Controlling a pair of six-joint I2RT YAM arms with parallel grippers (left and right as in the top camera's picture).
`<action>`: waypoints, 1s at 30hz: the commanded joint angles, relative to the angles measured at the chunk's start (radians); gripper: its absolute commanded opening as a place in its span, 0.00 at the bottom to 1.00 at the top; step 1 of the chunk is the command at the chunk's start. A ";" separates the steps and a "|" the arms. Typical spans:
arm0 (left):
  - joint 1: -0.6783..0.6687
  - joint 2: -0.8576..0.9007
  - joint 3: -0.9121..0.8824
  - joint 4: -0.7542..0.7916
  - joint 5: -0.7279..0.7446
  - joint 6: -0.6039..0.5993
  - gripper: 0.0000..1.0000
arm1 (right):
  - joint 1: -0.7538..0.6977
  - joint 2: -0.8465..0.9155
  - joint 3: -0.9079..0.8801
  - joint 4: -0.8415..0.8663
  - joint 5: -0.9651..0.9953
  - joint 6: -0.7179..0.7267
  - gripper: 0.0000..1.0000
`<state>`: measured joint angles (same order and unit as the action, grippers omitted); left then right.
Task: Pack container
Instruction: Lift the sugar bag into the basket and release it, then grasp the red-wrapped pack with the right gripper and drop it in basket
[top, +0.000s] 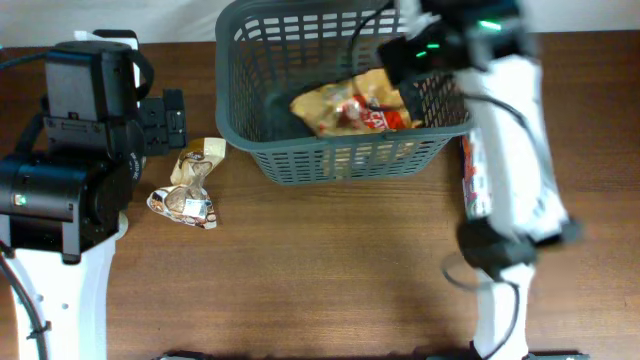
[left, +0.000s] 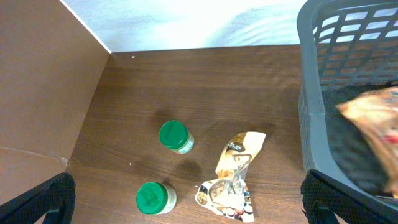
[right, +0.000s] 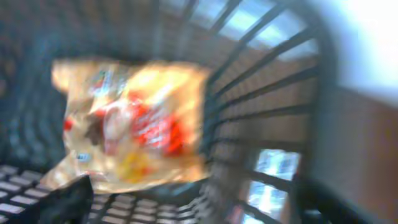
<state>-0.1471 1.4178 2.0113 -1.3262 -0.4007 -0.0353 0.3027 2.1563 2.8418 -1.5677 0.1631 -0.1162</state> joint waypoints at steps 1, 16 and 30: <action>0.006 0.002 -0.004 0.001 -0.004 -0.006 0.99 | -0.027 -0.254 0.037 0.025 0.114 -0.016 0.99; 0.006 0.002 -0.004 0.001 -0.004 -0.006 0.99 | -0.771 -0.280 -0.677 0.194 -0.198 0.181 0.98; 0.006 0.002 -0.004 0.001 -0.004 -0.006 0.99 | -0.693 -0.180 -1.331 0.528 -0.254 0.014 0.92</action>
<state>-0.1471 1.4178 2.0113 -1.3262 -0.4011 -0.0353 -0.4023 1.9648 1.5734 -1.0641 -0.0669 -0.0624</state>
